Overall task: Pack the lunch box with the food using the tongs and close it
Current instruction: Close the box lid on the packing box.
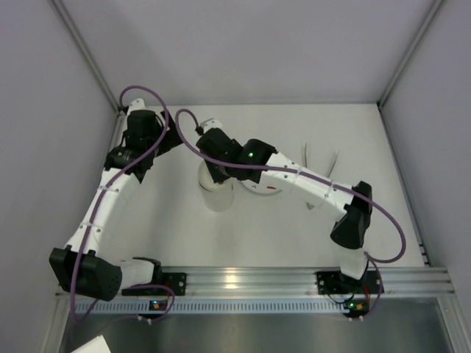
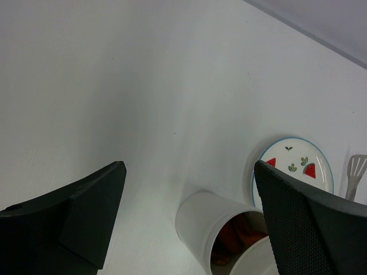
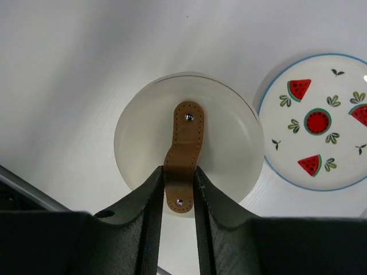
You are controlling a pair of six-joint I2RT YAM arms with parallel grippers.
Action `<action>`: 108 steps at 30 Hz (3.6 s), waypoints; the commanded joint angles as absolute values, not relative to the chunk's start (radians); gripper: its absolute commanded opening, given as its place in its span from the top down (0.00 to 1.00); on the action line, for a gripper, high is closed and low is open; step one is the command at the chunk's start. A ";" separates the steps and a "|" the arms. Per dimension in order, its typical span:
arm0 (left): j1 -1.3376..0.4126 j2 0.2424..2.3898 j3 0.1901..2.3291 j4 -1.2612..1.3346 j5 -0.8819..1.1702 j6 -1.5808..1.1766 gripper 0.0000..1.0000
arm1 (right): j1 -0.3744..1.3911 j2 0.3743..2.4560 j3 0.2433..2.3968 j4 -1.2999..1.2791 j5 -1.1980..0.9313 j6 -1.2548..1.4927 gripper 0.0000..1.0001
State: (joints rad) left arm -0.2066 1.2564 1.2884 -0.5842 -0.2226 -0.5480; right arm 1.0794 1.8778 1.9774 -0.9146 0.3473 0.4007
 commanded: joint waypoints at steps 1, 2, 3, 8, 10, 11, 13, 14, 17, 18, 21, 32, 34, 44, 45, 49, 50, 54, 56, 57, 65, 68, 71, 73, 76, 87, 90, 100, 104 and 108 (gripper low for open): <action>-0.209 1.236 1.304 -0.572 -0.227 -0.542 0.01 | 1.066 1.920 2.046 -0.928 0.295 0.383 0.76; -0.209 1.238 1.304 -0.572 -0.226 -0.541 0.01 | 1.065 1.928 2.054 -0.930 0.288 0.383 0.76; -0.209 1.238 1.304 -0.572 -0.227 -0.541 0.01 | 1.065 1.942 2.059 -0.930 0.285 0.383 0.76; -0.209 1.238 1.302 -0.571 -0.224 -0.545 0.01 | 1.054 1.968 2.077 -0.927 0.268 0.382 0.76; -0.209 1.238 1.301 -0.571 -0.221 -0.543 0.01 | 1.043 1.979 2.079 -0.923 0.262 0.382 0.76; -0.209 1.238 1.301 -0.571 -0.221 -0.545 0.01 | 1.040 1.982 2.079 -0.922 0.259 0.382 0.77; -0.209 1.238 1.301 -0.571 -0.222 -0.543 0.01 | 1.032 1.988 2.079 -0.916 0.252 0.382 0.76; -0.209 1.238 1.301 -0.571 -0.221 -0.543 0.01 | 1.029 1.991 2.079 -0.914 0.249 0.382 0.76; -0.209 1.238 1.301 -0.571 -0.221 -0.543 0.01 | 1.019 2.002 2.082 -0.910 0.232 0.380 0.76; -0.209 1.238 1.301 -0.571 -0.221 -0.543 0.01 | 1.017 2.008 2.083 -0.908 0.223 0.383 0.76; -0.209 1.238 1.299 -0.571 -0.219 -0.545 0.01 | 1.005 2.020 2.091 -0.908 0.207 0.383 0.76; -0.209 1.235 1.296 -0.569 -0.216 -0.543 0.01 | 0.996 2.048 2.117 -0.923 0.189 0.380 0.76; -0.209 1.235 1.296 -0.571 -0.218 -0.545 0.01 | 0.993 2.052 2.117 -0.922 0.187 0.382 0.76; -0.209 1.233 1.295 -0.571 -0.218 -0.541 0.01 | 0.971 2.030 2.051 -0.884 0.175 0.408 0.75; -0.209 1.233 1.295 -0.571 -0.216 -0.541 0.01 | 0.965 2.025 2.034 -0.879 0.169 0.413 0.75; -0.209 1.233 1.293 -0.569 -0.218 -0.541 0.01 | 0.962 2.011 2.006 -0.858 0.155 0.417 0.75; -0.209 1.235 1.293 -0.569 -0.216 -0.541 0.01 | 0.962 2.008 2.000 -0.857 0.153 0.419 0.75; -0.209 1.233 1.293 -0.569 -0.218 -0.541 0.01 | 0.956 1.983 1.941 -0.821 0.146 0.434 0.75; -0.209 1.233 1.292 -0.569 -0.218 -0.541 0.01 | 0.954 1.976 1.928 -0.807 0.135 0.439 0.75; -0.209 1.235 1.292 -0.569 -0.218 -0.541 0.01 | 0.953 1.974 1.919 -0.804 0.133 0.440 0.75; -0.209 1.235 1.292 -0.571 -0.218 -0.541 0.01 | 0.937 1.944 1.847 -0.743 0.074 0.462 0.69; -0.209 1.233 1.292 -0.571 -0.221 -0.538 0.01 | 0.928 1.933 1.821 -0.729 0.060 0.472 0.68; -0.209 1.233 1.292 -0.571 -0.221 -0.538 0.01 | 0.922 1.911 1.793 -0.709 0.045 0.480 0.66; -0.209 1.235 1.290 -0.571 -0.221 -0.540 0.01 | 0.916 1.905 1.776 -0.698 0.043 0.486 0.63; -0.209 1.233 1.290 -0.571 -0.221 -0.540 0.01 | 0.907 1.894 1.752 -0.687 0.043 0.494 0.63; -0.209 1.236 1.289 -0.571 -0.221 -0.540 0.01 | 0.890 1.876 1.674 -0.640 0.020 0.512 0.62; -0.209 1.236 1.289 -0.571 -0.224 -0.540 0.01 | 0.888 1.873 1.648 -0.618 0.009 0.525 0.62; -0.209 1.238 1.287 -0.571 -0.224 -0.541 0.01 | 0.874 1.839 1.592 -0.589 0.011 0.538 0.62; -0.209 1.236 1.287 -0.571 -0.225 -0.541 0.01 | 0.873 1.830 1.591 -0.589 0.018 0.538 0.62; -0.209 1.236 1.287 -0.571 -0.227 -0.540 0.01 | 0.870 1.813 1.583 -0.594 0.031 0.538 0.62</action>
